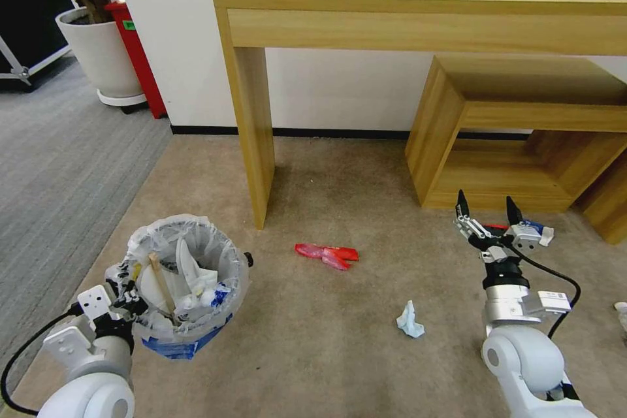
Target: Pick up the trash bin and place the garbage on the floor into it.
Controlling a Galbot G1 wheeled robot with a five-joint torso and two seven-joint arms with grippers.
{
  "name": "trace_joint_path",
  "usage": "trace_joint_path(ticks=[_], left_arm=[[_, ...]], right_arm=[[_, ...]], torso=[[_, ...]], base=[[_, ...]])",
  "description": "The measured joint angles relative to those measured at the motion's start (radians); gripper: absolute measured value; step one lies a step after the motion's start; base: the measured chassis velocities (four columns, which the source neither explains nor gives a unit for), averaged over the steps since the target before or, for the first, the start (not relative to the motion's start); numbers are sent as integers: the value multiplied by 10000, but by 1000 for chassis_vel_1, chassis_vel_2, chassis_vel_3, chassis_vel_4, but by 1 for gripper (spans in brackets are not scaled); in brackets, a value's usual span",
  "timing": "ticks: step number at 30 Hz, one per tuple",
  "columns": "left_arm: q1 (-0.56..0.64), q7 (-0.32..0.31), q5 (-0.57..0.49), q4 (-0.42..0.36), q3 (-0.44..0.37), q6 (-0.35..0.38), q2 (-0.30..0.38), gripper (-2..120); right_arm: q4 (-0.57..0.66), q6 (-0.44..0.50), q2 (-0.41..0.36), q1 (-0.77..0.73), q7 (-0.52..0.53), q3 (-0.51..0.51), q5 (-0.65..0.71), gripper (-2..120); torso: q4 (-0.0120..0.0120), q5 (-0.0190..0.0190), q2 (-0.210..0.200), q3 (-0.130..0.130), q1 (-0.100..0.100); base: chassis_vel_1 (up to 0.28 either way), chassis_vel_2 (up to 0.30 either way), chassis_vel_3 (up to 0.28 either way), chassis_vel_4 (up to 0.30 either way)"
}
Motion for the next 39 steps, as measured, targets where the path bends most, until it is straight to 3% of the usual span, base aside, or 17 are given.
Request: trace_joint_path(ticks=[15,19,25,27,29,31,33,39], left_arm=[[12,10,24,21,-11,-28,-29,0],[3,13,44,69,5,-29,-31,0],[3,13,55,130,11,-29,-25,0],[3,13,55,138,11,-29,-23,0],[-1,13,56,183,6,-29,-17,0],[-11,13,56,198,5,-29,-16,0],[-81,10,56,288,12,-29,-5,0],[-230,-5,40,549,15,-30,14,0]], right_arm=[[-101,37,-29,90,196,-121,-58,100],[8,-588,-242,104,750,-320,432,100],[278,-2707,-759,311,2731,-946,2026,100],[315,-2989,-808,323,2985,-1004,2261,100],[471,-4358,-1084,332,4279,-1206,3472,100],[473,-4756,-1171,330,4612,-1239,3762,100],[320,-6779,-1785,424,6555,-1435,5899,100],[-85,-7892,-2599,481,7973,-1895,7783,100]], torso=[[1,0,-1,0,0],[0,0,0,0,0],[0,-1,0,-1,-2],[1,-1,0,-1,-2],[2,0,0,-1,-2],[2,-2,0,-1,-2],[0,0,0,-1,-1],[1,-2,0,-1,-1]], base=[[-57,54,49,-53],[0,0,0,0],[0,0,0,0],[0,0,0,0],[0,0,0,0],[0,0,0,0],[0,0,0,0],[0,0,0,0]])
